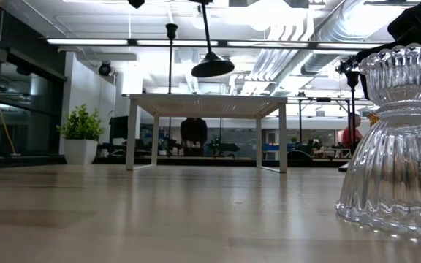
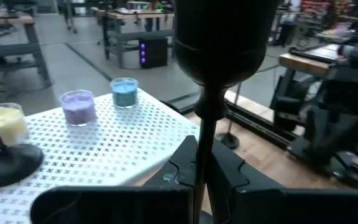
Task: Pick & Place candle stick holders
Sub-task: Put the bottom black candle holder on the shelf
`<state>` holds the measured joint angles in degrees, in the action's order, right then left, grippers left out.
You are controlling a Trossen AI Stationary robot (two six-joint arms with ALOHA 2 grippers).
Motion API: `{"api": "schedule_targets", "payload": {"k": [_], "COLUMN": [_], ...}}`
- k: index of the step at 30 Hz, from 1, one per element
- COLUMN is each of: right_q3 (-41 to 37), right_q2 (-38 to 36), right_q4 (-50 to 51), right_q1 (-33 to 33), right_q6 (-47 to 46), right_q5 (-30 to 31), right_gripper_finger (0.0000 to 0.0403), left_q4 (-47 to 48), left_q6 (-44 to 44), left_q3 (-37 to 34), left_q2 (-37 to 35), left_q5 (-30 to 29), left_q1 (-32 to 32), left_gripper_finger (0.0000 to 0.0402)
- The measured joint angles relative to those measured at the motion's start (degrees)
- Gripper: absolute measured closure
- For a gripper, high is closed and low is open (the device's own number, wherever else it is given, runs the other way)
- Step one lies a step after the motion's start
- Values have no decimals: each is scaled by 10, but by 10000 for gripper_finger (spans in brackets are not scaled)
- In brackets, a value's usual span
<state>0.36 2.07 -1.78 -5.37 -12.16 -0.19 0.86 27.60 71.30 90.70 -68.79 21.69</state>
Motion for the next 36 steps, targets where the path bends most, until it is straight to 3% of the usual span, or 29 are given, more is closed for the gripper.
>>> {"api": "schedule_targets", "payload": {"k": [5, 12, 23, 30, 36], "right_q3": [0, 0, 0, 0, 0], "right_q2": [0, 0, 0, 0, 0], "right_q4": [0, 0, 0, 0, 0], "right_q1": [0, 0, 0, 0, 0], "right_q6": [0, 0, 0, 0, 0], "right_q5": [0, 0, 0, 0, 0], "right_gripper_finger": [400, 400, 400, 400, 400], "left_q4": [11, 27, 23, 23, 23], "left_q6": [-2, -19, -90, -46, -2], "left_q3": [24, 38, 49, 49, 49], "left_q2": [0, 0, 0, 0, 8], "left_q5": [7, 81, 89, 61, -21], "left_q1": [-38, -106, -176, -210, -213], "left_gripper_finger": [396, 396, 396, 396, 396]}}
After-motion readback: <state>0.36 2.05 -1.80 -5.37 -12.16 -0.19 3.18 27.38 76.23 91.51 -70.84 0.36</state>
